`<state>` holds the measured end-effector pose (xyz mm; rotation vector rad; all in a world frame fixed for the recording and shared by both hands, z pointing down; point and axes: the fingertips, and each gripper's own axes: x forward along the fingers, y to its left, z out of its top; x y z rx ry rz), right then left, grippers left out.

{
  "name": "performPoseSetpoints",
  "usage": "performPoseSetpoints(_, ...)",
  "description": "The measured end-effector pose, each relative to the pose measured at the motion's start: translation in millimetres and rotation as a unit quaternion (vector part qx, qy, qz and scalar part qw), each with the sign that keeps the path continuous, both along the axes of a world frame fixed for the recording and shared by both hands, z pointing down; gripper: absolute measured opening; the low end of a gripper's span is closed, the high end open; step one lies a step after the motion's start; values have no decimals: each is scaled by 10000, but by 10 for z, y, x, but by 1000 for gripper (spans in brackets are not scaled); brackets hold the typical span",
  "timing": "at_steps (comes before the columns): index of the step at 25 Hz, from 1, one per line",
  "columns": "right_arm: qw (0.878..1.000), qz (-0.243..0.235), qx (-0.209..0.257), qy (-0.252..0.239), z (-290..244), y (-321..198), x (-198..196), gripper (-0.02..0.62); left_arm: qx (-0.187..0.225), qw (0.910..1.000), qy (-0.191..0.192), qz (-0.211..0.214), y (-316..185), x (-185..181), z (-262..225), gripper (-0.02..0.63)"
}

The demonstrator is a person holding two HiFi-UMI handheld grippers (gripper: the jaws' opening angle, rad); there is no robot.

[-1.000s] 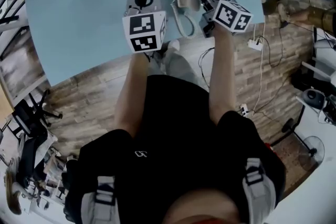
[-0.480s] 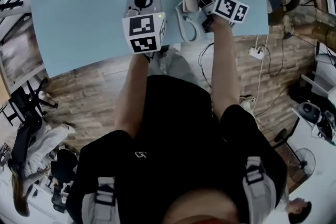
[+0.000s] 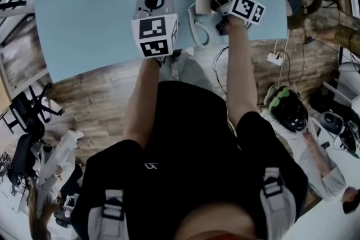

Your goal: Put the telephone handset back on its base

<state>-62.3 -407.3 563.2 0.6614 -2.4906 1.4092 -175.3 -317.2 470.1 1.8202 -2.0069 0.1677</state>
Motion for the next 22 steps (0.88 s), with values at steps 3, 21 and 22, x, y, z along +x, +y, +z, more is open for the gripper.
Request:
performPoseSetpoints(3, 9992, 96, 174, 339, 8, -26, 52, 90, 15, 10000, 1, -9, 17, -12, -14, -2)
performPoseSetpoints(21, 9292, 1121, 3395, 938, -1618, -125, 294, -2, 617, 9976, -210, 240, -170, 181, -588, -2)
performPoseSetpoints(22, 9206, 1141, 3606, 973, -1759, -115, 321, -2, 711, 9968, -251, 266, -193, 209, -678, -2)
